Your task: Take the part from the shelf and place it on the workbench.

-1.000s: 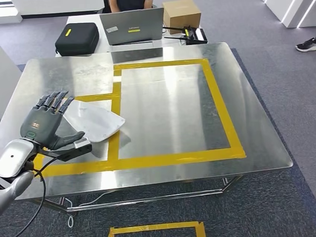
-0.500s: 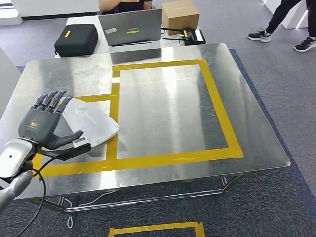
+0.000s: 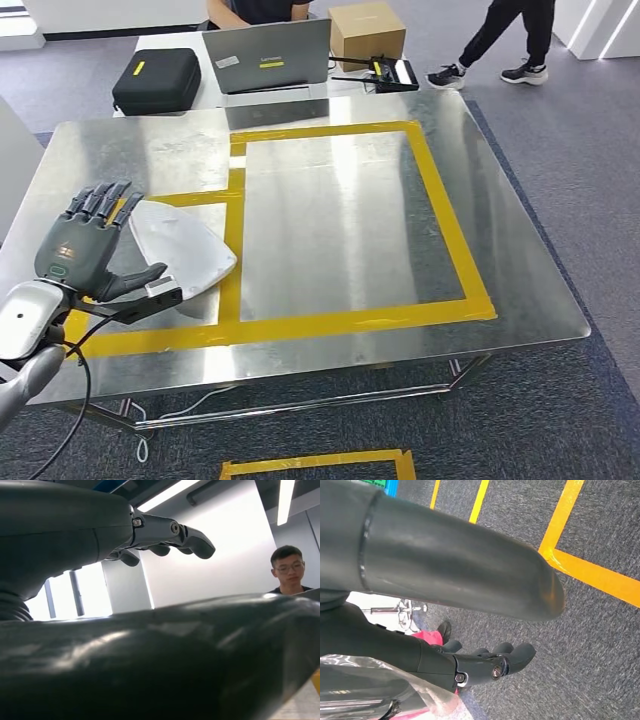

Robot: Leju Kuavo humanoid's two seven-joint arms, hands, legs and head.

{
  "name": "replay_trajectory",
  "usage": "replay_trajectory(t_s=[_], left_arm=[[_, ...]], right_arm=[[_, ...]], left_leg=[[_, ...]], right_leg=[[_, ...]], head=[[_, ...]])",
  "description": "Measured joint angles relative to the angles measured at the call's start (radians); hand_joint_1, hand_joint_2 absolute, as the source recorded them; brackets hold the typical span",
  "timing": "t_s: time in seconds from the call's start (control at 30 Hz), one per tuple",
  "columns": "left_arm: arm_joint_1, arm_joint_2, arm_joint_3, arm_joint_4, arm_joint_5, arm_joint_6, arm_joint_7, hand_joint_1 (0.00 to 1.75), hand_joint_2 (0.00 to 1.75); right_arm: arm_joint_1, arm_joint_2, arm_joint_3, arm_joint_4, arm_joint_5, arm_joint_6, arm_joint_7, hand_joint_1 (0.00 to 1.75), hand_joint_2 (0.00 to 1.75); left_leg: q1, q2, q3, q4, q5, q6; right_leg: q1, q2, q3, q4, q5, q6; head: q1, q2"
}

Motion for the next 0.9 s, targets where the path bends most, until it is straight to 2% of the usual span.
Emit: replay_trajectory(t_s=[0.3,0.43,0.57,0.6,0.63,0.7,0.73,0.77,0.8,0.87,0.9], left_arm=[[0.000,0.000,0.000,0.000,-0.018,0.002,0.008,0.00,0.00],[0.002,0.002,0.000,0.000,-0.032,0.010,0.013,0.00,0.00],[0.002,0.004,0.000,0.000,-0.039,0.015,0.014,0.00,0.00],[0.002,0.005,0.001,-0.001,-0.046,0.020,0.014,0.00,0.00],[0.004,0.007,0.001,-0.002,-0.053,0.028,0.015,0.00,0.00],[0.012,0.008,0.001,-0.006,-0.063,0.041,0.015,0.00,0.00],[0.019,0.008,0.000,-0.008,-0.066,0.045,0.015,0.00,0.00],[0.025,0.008,0.000,-0.010,-0.068,0.048,0.015,0.00,0.00],[0.030,0.009,0.000,-0.013,-0.070,0.050,0.015,0.00,0.00],[0.034,0.010,0.000,-0.019,-0.071,0.053,0.015,0.00,0.00],[0.035,0.011,0.001,-0.022,-0.071,0.054,0.015,0.00,0.00]], right_arm=[[-0.001,0.000,0.000,0.000,0.016,-0.003,-0.008,0.00,0.00],[-0.002,0.000,-0.002,0.001,0.024,-0.005,-0.012,0.00,0.00],[-0.003,0.001,-0.005,0.002,0.031,-0.007,-0.014,0.00,0.00],[-0.005,0.001,-0.009,0.002,0.036,-0.009,-0.015,0.00,0.00],[-0.006,0.001,-0.014,0.003,0.042,-0.012,-0.018,0.00,0.00],[-0.009,0.001,-0.023,0.006,0.050,-0.016,-0.022,0.00,0.00],[-0.009,0.001,-0.025,0.007,0.052,-0.016,-0.023,0.00,0.00],[-0.009,0.001,-0.027,0.008,0.053,-0.016,-0.024,0.00,0.00],[-0.009,0.001,-0.028,0.009,0.053,-0.016,-0.024,0.00,0.00],[-0.011,0.001,-0.030,0.010,0.054,-0.017,-0.024,0.00,0.00],[-0.012,0.001,-0.031,0.011,0.054,-0.017,-0.025,0.00,0.00]], left_leg=[[0.000,0.000,0.000,0.000,0.000,0.000],[-0.003,0.000,-0.003,0.010,-0.005,0.011],[-0.004,0.000,-0.003,0.010,-0.004,0.016],[-0.001,0.002,0.001,-0.001,0.004,0.021],[0.001,0.003,0.002,-0.011,0.013,0.027],[0.008,0.007,0.002,-0.031,0.030,0.033],[0.009,0.007,-0.003,-0.029,0.032,0.033],[0.010,0.008,-0.007,-0.027,0.033,0.031],[0.012,0.008,-0.011,-0.023,0.034,0.028],[0.017,0.005,-0.022,-0.010,0.034,0.019],[0.018,0.003,-0.029,-0.003,0.034,0.011]], right_leg=[[0.000,0.000,0.000,0.000,0.000,0.000],[-0.004,0.000,0.000,-0.002,0.003,0.006],[-0.005,0.000,0.002,-0.004,0.004,0.010],[-0.004,-0.001,-0.001,0.001,-0.004,0.015],[-0.004,-0.001,-0.019,0.042,-0.033,0.021],[-0.003,-0.002,-0.075,0.176,-0.112,0.032],[-0.004,-0.002,-0.100,0.240,-0.139,0.036],[-0.006,-0.002,-0.102,0.255,-0.135,0.039],[-0.009,-0.003,-0.085,0.231,-0.114,0.043],[-0.015,-0.001,-0.010,0.102,-0.060,0.051],[-0.016,0.004,0.022,0.049,-0.042,0.049]], head=[[0.000,0.000],[-0.001,0.000],[-0.001,0.000],[0.000,0.000],[0.001,0.000],[0.004,0.000],[0.004,0.000],[0.004,0.000],[0.004,0.000],[0.004,0.000],[0.005,0.000]])
